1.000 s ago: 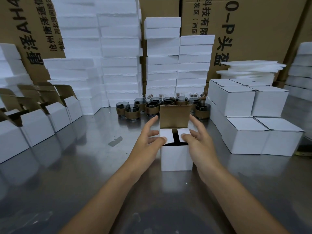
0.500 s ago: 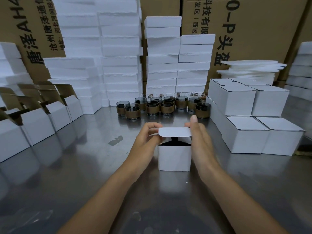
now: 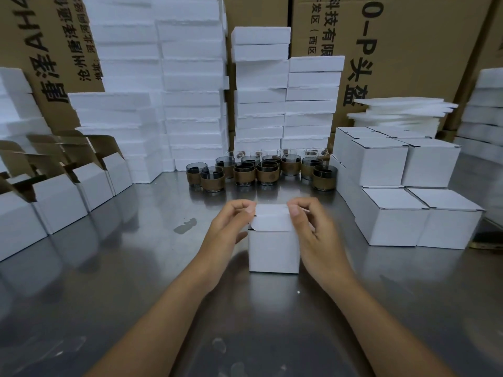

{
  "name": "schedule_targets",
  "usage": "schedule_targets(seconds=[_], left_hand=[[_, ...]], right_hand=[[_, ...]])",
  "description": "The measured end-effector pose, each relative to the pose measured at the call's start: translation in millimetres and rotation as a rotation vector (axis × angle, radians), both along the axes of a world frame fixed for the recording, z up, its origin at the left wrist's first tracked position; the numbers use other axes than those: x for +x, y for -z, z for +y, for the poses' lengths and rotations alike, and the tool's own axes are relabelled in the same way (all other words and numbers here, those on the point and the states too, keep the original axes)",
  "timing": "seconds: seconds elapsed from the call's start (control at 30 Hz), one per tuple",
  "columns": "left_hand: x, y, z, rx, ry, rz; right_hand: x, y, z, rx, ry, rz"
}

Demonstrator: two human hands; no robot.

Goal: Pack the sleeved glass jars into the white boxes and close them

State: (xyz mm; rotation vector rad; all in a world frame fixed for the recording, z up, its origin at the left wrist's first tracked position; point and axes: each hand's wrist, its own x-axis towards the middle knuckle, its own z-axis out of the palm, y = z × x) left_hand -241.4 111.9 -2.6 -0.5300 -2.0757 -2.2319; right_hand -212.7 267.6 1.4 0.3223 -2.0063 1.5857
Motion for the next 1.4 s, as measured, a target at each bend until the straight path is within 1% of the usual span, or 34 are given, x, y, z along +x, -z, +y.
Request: schedule_targets(seconds=[0.17,0.37,0.6,0.83,0.9,1.2,1.4], left_hand=[[4,0,-2,0.007,-0.013,0.013],[12,-2,0,-0.065,-0.09,0.112],[10,-2,-4,-0.048,-0.07,0.07],[12,5,6,-0.172,-0.198,0.25],[12,6,7,-0.198,-0.226,0.276],[12,7,6,-0.204,-0.192,0.261],[9,9,5,-0.176,-0.113,0.163]], right_hand=[[-3,6,2,0.096,0.056,0.055],[-6,10,2,0.109,0.09,0.061],[-5,12,2,0.179,0.115,0.073],[-6,11,0,0.147,0.112,0.094],[-6,11,1,0.127,0.096,0.087],[-4,13,0,0.113,0.097,0.043],[-5,15,0,0.08,0.06,-0.02]])
